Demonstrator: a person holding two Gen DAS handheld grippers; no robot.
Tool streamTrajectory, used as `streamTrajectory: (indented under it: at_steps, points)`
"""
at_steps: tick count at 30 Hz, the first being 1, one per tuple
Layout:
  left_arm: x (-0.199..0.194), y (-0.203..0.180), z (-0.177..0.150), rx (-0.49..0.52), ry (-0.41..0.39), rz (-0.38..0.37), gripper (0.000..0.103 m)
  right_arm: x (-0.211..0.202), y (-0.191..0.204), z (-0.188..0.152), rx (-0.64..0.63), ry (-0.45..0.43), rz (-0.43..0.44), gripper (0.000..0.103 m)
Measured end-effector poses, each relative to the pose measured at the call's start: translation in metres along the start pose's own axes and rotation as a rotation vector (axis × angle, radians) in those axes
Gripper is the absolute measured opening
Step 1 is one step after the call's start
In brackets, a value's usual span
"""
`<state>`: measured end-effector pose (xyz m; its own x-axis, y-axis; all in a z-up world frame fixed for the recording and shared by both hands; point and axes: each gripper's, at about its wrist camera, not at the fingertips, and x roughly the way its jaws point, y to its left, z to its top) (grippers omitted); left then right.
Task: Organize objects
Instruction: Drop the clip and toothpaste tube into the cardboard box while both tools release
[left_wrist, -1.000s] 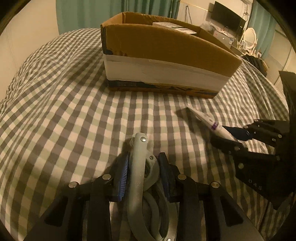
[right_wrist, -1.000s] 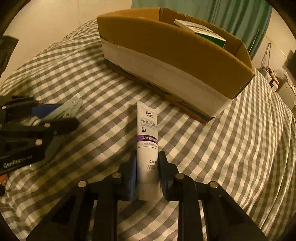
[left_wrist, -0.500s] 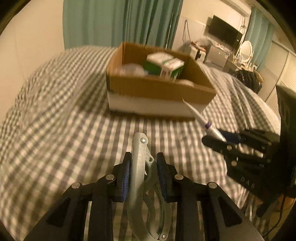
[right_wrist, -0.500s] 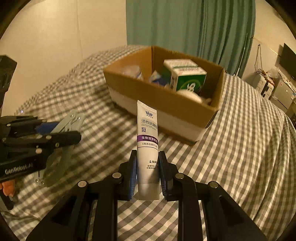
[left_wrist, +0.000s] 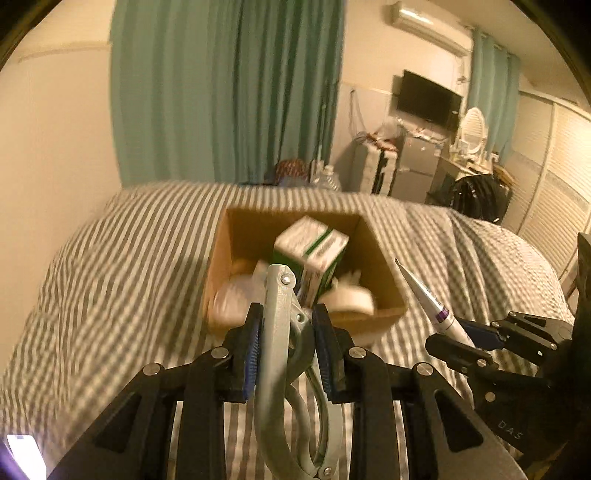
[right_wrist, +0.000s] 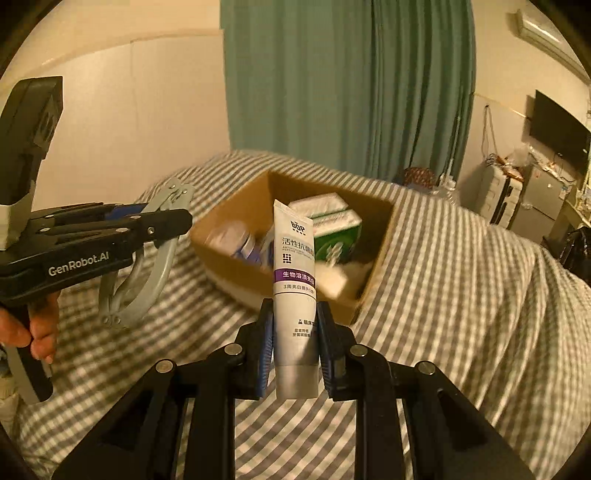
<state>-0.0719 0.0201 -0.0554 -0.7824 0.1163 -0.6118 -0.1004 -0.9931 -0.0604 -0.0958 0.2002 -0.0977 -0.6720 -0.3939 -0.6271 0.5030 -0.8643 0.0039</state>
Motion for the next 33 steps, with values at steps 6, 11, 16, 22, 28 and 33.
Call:
streamTrajectory:
  at_steps: [6,11,16,22,28,33]
  points:
    - [0.017,-0.008,0.046,0.028,-0.071,-0.023,0.027,-0.004,-0.011,0.039,-0.028,-0.042,-0.052,0.021]
    - [0.037,-0.009,0.075,0.031,-0.108,-0.05,0.027,0.004,-0.024,0.076,-0.008,-0.074,-0.077,0.021]
    - [0.072,0.0,0.106,0.045,-0.084,-0.05,0.027,0.026,-0.038,0.107,0.071,-0.094,-0.082,0.021]
    - [0.11,0.014,0.105,0.05,-0.063,-0.032,0.027,0.078,-0.035,0.115,0.087,-0.055,-0.136,0.021]
    - [0.148,0.018,0.099,0.041,-0.002,-0.013,0.027,0.129,-0.04,0.098,0.128,0.055,-0.158,0.021]
    - [0.164,0.015,0.087,0.04,0.036,-0.008,0.027,0.144,-0.05,0.085,0.184,0.091,-0.121,0.022]
